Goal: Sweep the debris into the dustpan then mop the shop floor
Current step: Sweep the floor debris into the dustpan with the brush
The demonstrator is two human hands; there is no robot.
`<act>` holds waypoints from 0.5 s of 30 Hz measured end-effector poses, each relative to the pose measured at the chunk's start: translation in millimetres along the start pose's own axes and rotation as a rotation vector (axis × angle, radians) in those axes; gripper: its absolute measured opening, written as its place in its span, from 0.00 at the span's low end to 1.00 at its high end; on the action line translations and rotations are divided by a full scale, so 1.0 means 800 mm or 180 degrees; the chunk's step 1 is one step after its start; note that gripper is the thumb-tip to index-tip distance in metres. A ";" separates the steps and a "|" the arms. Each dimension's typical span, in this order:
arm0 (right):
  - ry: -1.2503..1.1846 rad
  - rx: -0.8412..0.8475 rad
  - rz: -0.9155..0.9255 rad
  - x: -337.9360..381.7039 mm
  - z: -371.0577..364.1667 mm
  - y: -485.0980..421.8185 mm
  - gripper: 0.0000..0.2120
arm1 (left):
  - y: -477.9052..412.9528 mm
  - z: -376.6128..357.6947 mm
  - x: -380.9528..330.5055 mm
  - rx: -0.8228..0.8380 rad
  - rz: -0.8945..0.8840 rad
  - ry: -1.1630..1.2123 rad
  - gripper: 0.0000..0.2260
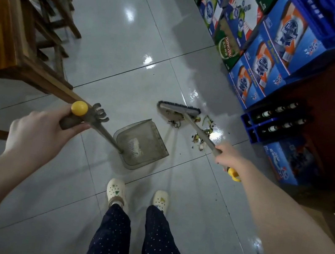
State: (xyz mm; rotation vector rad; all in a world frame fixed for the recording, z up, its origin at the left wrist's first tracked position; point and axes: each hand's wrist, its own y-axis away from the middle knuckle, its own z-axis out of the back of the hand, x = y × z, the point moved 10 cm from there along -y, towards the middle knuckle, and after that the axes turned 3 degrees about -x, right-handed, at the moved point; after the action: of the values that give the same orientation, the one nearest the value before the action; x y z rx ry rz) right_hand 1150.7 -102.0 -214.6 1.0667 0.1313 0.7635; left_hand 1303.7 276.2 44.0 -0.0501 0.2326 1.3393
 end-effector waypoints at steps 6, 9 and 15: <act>0.0193 -0.0138 -0.0046 -0.062 0.003 0.029 0.19 | 0.004 -0.004 -0.038 0.0099 -0.0085 -0.0043 0.18; 0.0443 -0.0212 -0.0057 -0.086 0.004 0.049 0.19 | 0.008 -0.010 -0.057 0.0148 -0.0072 0.0015 0.15; 0.0541 -0.0329 -0.0117 -0.128 0.002 0.068 0.23 | 0.011 -0.021 -0.092 0.0335 -0.0249 0.0056 0.14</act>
State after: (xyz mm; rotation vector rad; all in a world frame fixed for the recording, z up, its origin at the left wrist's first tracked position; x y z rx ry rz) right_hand 1048.2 -152.9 -195.0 0.8987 0.2531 0.8188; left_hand 1277.3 205.2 42.7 0.0174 0.3127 1.2475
